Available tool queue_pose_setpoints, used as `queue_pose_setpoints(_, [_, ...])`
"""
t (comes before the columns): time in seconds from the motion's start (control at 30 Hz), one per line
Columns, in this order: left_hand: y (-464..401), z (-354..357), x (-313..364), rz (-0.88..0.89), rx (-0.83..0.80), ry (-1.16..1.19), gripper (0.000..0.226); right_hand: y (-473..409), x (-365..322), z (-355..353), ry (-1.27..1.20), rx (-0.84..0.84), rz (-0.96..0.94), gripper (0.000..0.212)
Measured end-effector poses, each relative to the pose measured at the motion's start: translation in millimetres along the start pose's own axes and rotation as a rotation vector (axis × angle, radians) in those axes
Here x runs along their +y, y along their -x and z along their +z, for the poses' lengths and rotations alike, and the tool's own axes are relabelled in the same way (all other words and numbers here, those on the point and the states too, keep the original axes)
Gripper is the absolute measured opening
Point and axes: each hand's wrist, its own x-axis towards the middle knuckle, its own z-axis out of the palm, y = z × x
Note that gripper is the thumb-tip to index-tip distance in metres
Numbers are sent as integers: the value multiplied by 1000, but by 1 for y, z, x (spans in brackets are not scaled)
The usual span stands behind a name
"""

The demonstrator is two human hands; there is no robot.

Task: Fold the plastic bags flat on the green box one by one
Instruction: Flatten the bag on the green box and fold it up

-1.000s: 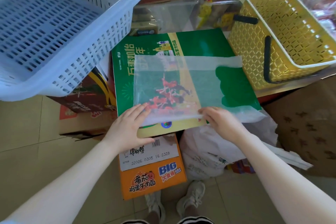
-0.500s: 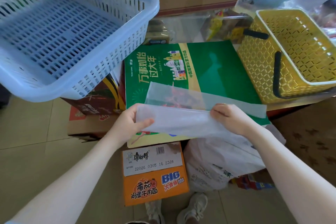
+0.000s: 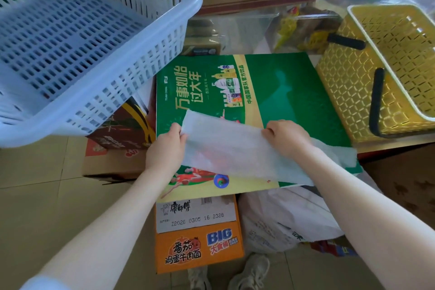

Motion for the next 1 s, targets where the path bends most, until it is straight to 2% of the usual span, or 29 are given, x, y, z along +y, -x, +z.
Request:
queue_pose_setpoints(0.07, [2,-7,-3,-18,56,-111,20,3,-10,9,22,32,-18,26])
queue_pose_setpoints(0.13, [2,-8,-5,11,142,-196,40,7,-18,17,30,69,-15,26])
queue_pose_setpoints(0.17, [3,-5,-2,84,187,-234,47,9,-20,21,24,95,-12,26])
queue_pose_setpoints(0.23, [6,6,13,261,240,-256,44,12,-20,24,-8,139,-14,24])
queue_pose_setpoints(0.3, [6,18,34,344,117,-208,47,15,-18,25,-28,156,-20,25])
queue_pose_setpoints(0.37, [6,29,51,293,-38,-147,52,16,-17,25,-26,162,-28,25])
queue_pose_setpoints(0.43, [3,40,51,233,-112,-147,61,18,-15,25,-13,178,-33,26])
queue_pose_setpoints(0.53, [1,50,48,239,-84,-198,83,19,-11,23,-20,185,0,28])
queue_pose_setpoints(0.73, [-1,50,51,213,-156,-344,103,14,-10,20,1,157,37,25])
queue_pose_setpoints(0.87, [-6,51,53,192,-175,-380,108,24,18,12,-167,75,15,26])
queue_pose_setpoints(1.0, [-7,47,56,196,-193,-393,105,42,66,0,-341,-55,129,31])
